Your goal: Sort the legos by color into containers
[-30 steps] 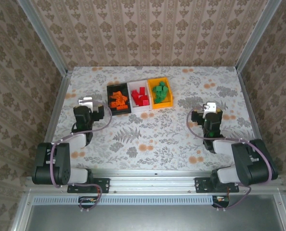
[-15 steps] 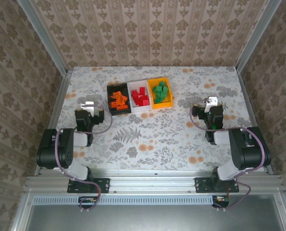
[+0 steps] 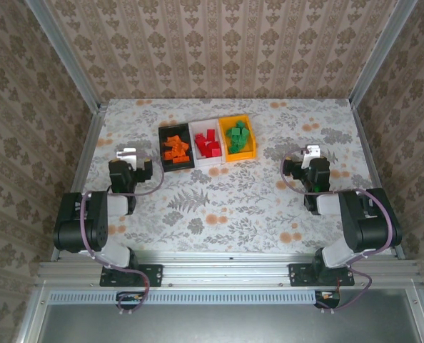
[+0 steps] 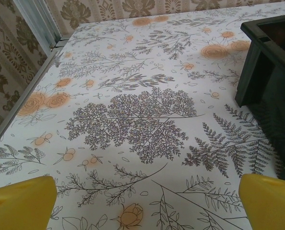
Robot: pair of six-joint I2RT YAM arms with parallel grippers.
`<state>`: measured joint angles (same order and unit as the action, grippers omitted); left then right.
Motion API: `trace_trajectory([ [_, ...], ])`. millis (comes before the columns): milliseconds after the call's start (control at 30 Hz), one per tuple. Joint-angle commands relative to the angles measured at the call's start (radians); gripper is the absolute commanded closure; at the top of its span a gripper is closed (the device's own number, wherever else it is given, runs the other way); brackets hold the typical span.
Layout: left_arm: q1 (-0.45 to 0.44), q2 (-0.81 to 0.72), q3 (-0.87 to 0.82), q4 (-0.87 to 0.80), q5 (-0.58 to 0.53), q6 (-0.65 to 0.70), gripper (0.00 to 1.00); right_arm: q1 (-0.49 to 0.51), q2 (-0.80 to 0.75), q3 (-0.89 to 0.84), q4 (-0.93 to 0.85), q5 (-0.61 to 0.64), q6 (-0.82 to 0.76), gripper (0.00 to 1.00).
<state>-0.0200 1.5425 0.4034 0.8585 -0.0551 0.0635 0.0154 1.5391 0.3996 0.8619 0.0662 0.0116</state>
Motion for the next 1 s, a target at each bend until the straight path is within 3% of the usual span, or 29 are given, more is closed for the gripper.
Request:
trace_trajectory([
  [0,-0.004,-0.006,0.000,-0.001,0.014,-0.013,0.00,-0.002,-0.005,0.012,-0.008,-0.020,0.018,0.00],
  [700,-0.022,-0.007,-0.008,0.014,-0.002,0.006,0.00,0.005,-0.008,0.005,0.000,-0.008,0.014,0.00],
  [833,0.010,-0.005,0.011,-0.020,0.061,-0.014,0.00,0.004,-0.008,0.005,0.000,-0.009,0.014,0.00],
  [967,0.003,-0.005,0.006,-0.010,0.050,-0.006,0.00,0.005,-0.008,0.005,0.000,-0.008,0.014,0.00],
])
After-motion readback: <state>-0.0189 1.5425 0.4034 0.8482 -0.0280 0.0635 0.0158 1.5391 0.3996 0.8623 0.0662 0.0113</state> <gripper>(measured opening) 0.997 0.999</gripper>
